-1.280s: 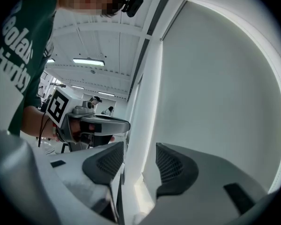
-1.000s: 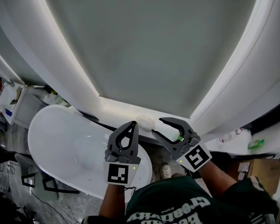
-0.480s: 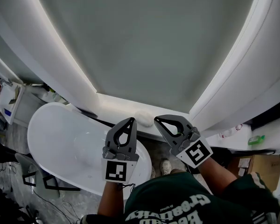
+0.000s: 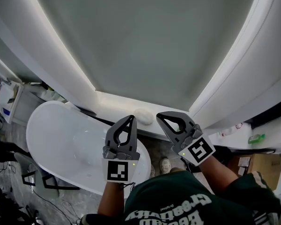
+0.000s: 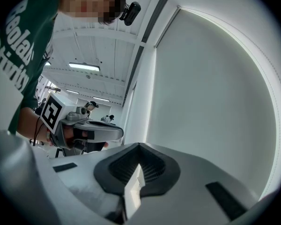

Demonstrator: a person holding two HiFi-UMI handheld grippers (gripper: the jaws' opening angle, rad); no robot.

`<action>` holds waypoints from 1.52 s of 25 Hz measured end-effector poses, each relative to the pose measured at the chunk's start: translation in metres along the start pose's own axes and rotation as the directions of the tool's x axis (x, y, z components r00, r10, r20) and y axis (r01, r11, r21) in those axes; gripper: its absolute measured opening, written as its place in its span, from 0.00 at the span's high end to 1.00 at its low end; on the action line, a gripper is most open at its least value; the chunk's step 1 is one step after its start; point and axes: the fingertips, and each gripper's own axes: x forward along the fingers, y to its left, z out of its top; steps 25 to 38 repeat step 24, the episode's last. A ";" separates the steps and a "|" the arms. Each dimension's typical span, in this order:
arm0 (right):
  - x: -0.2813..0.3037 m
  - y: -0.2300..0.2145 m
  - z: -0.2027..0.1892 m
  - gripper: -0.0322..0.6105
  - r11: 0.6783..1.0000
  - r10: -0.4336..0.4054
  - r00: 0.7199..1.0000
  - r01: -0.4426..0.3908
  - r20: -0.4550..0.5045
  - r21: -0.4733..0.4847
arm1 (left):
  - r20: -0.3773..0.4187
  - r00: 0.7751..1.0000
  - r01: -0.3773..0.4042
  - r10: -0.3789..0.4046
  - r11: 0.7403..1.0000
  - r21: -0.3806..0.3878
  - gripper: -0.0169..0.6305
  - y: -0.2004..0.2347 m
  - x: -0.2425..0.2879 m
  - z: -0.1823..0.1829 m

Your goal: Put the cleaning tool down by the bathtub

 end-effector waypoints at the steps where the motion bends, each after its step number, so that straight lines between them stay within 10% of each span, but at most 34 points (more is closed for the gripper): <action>1: 0.000 0.000 0.001 0.93 1.000 -0.002 1.000 0.002 0.000 -0.002 | 0.001 1.000 0.001 -0.001 1.000 0.002 0.96 0.000 0.000 0.001; 38: -0.022 0.001 0.005 0.93 0.999 -0.050 0.998 0.050 0.032 0.003 | 0.028 0.999 -0.022 0.022 1.000 0.015 0.96 -0.007 -0.015 0.006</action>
